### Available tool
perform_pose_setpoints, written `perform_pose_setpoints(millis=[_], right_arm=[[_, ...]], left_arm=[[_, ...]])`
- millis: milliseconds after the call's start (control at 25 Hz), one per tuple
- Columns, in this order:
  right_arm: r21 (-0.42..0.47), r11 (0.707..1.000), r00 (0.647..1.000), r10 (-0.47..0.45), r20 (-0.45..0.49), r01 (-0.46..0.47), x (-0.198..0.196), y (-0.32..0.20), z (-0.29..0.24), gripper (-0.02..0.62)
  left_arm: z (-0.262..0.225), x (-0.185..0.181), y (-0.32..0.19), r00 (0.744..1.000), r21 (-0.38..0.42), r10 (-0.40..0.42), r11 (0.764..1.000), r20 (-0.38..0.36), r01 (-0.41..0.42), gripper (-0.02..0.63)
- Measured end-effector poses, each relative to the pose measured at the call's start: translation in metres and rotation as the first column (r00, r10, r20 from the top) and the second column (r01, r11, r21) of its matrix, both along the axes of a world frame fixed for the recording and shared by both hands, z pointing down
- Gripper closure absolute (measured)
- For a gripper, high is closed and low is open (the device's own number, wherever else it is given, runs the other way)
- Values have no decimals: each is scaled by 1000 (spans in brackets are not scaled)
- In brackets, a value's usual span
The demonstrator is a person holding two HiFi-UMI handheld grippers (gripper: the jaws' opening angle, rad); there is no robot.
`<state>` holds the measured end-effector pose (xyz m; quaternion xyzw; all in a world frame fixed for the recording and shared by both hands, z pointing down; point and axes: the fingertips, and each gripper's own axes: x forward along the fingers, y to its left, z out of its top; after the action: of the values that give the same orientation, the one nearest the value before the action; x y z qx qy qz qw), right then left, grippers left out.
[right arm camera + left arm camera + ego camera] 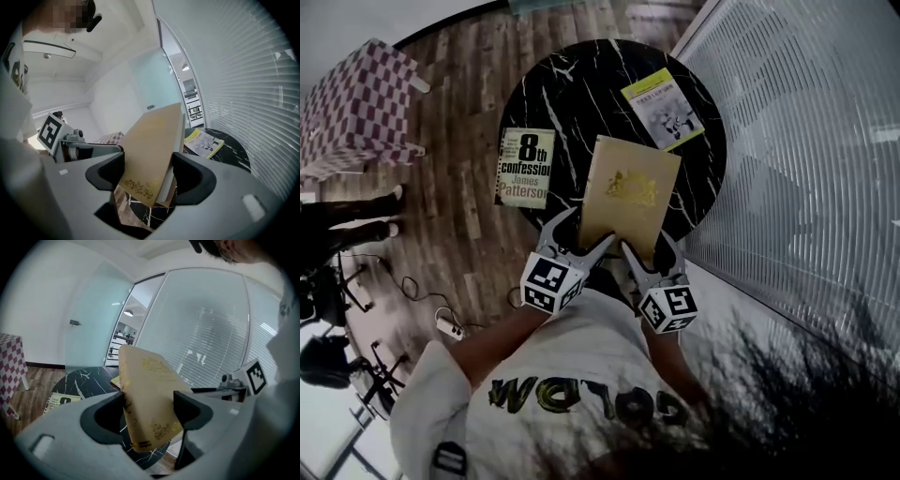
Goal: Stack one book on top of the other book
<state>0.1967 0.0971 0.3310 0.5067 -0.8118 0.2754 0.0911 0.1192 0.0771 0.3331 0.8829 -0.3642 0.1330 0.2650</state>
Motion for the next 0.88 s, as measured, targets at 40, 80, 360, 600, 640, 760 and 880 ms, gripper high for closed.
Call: perform_pose_setpoints(millis=[40, 80, 360, 600, 640, 760, 880], right_arm=[[3, 1000, 1000, -2, 2, 2, 0, 0, 0, 265], [5, 1000, 1000, -3, 5, 3, 0, 0, 1, 265], [12, 1000, 999, -25, 22, 24, -3, 9, 1, 265], [18, 998, 997, -65, 36, 65, -11, 12, -5, 265], [20, 997, 997, -73, 39, 72, -14, 12, -6, 265], [29, 994, 994, -103, 45, 102, -28, 12, -7, 265], [33, 990, 989, -136, 53, 134, -47, 13, -9, 265]], left_arm=[[0, 0, 0, 1000, 2, -1, 1000, 2, 1, 267], [1, 0, 1, 1000, 4, -3, 1000, 5, 3, 267], [-1, -4, 11, 999, 8, -32, 999, 18, 32, 267], [-9, -12, 16, 996, 20, -81, 997, 25, 80, 267], [-10, -15, 16, 996, 23, -90, 996, 26, 90, 267], [-12, -30, 19, 992, 35, -124, 992, 32, 123, 267], [-15, -49, 22, 986, 45, -162, 986, 39, 160, 267]])
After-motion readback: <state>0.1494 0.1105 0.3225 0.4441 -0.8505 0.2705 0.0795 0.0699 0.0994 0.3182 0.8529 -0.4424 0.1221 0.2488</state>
